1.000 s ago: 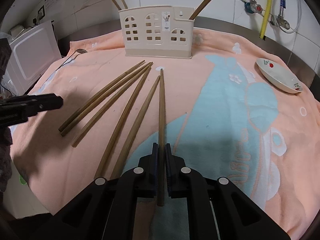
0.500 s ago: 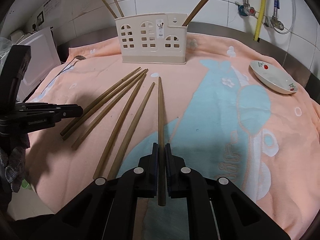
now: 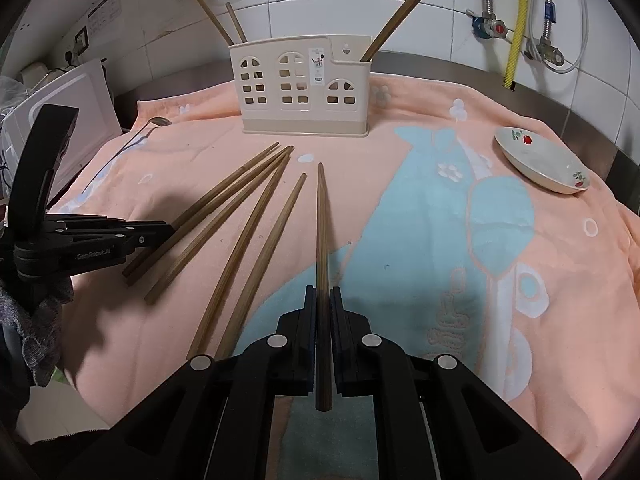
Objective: Organize utensils
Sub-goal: 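Slide the held chopsticks along the towel toward the holder with both tools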
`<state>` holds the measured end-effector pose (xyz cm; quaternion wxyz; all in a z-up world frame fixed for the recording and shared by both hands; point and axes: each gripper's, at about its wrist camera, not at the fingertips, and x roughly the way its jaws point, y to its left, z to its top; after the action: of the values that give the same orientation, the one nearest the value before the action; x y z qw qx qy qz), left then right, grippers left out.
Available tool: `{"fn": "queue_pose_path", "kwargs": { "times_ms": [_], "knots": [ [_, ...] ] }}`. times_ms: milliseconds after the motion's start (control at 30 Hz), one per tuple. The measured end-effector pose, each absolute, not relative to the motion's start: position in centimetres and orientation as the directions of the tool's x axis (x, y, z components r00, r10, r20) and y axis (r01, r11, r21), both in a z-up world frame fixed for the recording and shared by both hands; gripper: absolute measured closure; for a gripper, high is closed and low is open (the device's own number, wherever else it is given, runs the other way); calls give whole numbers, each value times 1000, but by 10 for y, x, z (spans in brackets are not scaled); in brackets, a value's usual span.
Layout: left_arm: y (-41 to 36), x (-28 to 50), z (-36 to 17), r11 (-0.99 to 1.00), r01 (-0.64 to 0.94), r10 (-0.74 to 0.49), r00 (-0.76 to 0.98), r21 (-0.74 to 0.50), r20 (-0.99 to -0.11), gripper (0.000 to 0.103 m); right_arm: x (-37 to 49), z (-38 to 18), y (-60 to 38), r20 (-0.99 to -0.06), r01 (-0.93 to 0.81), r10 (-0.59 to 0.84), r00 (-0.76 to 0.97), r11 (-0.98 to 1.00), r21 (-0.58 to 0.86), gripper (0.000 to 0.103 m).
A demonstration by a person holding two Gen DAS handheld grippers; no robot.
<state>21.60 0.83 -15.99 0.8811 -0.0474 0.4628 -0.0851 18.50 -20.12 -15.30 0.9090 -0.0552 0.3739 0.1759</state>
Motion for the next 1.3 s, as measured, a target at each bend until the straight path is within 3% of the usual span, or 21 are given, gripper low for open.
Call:
{"fn": "queue_pose_path", "kwargs": {
  "times_ms": [600,833,1300],
  "knots": [
    [6,201,-117,980,149,-197,609,-133,-768,97,177,-113,-203,-628,-364,286,724,931,5,96],
    [12,202,-128,983,127,-180,583,-129,-793,97,174,-106,-202,-613,-369,294,733,929,5,96],
    [14,190,-112,981,134,-193,634,-139,-748,97,175,-104,-204,-609,-364,292,737,931,7,96]
  ]
}}
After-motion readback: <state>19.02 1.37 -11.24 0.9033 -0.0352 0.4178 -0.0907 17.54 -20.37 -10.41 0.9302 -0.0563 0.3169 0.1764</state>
